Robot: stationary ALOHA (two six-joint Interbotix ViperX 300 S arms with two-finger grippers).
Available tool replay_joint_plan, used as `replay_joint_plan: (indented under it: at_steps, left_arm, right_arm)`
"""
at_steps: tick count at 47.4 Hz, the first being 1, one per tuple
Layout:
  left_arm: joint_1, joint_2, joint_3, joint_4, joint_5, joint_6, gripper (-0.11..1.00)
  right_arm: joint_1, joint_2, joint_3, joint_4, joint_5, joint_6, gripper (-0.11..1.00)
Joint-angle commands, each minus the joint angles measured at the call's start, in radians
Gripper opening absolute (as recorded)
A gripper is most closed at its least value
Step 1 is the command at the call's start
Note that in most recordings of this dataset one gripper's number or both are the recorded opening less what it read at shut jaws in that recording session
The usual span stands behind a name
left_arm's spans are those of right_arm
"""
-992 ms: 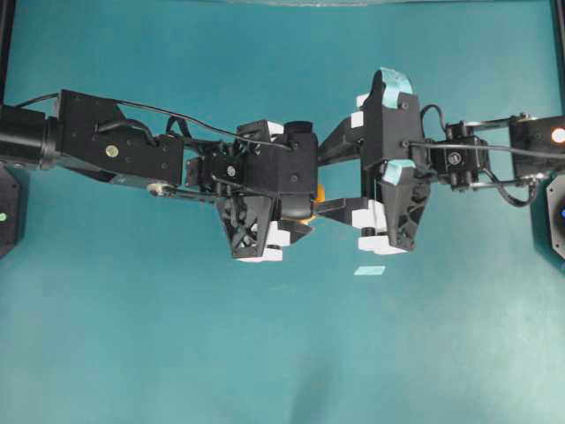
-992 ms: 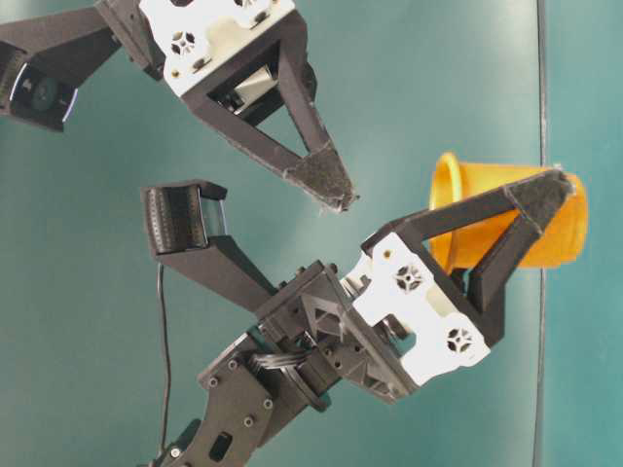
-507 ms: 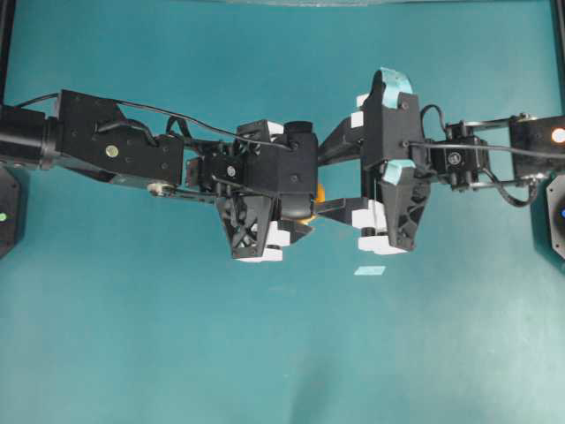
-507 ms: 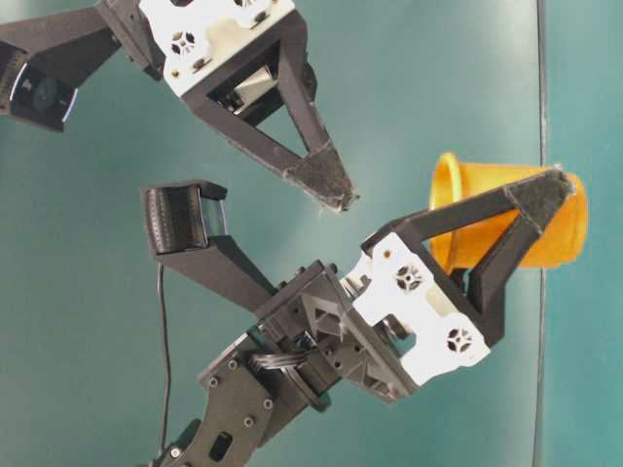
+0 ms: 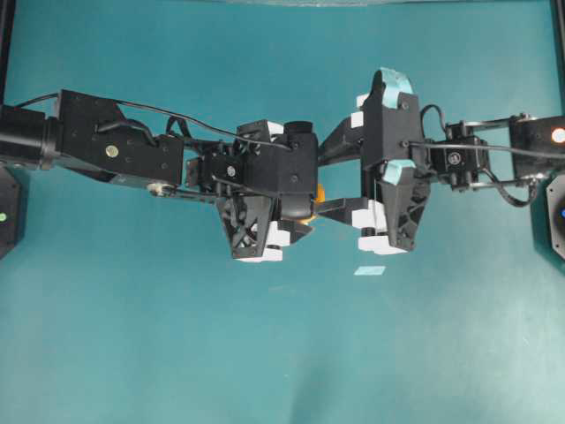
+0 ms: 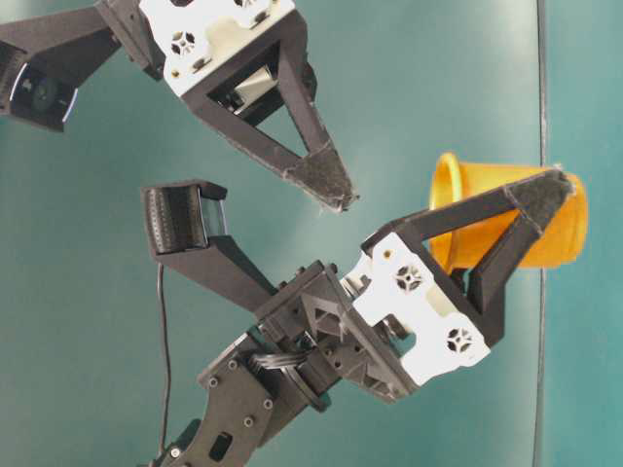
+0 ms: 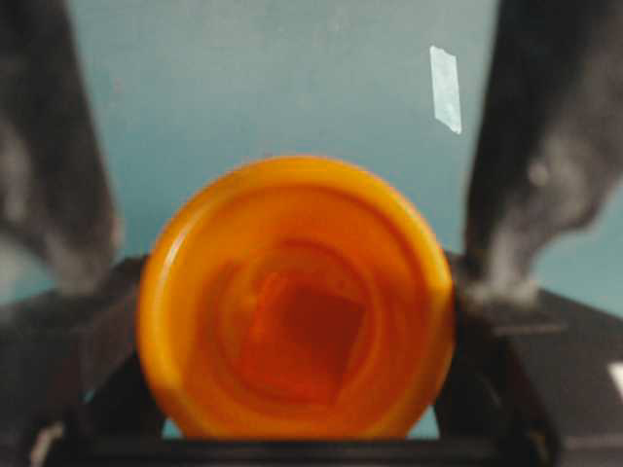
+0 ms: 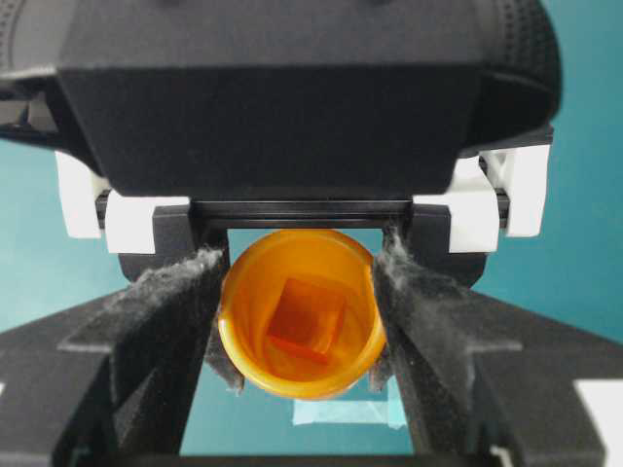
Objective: Hold the block with right arm and the cup with left arm, then put the block into the cup.
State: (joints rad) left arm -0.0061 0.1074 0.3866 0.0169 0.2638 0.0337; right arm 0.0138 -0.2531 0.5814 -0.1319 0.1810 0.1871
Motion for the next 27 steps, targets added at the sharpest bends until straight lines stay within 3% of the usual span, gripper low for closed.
replay_joint_plan:
  at_steps: [1,27]
  left_arm:
    - [-0.002,-0.021,-0.018,0.003,-0.008,-0.002,0.68]
    - [-0.003,-0.023,-0.015,0.003,-0.008,-0.002,0.68]
  right_arm:
    - [0.000,-0.015,-0.015,0.002,-0.003,0.002,0.64]
    - [0.003,-0.015,-0.015,0.002,0.020,0.002,0.64]
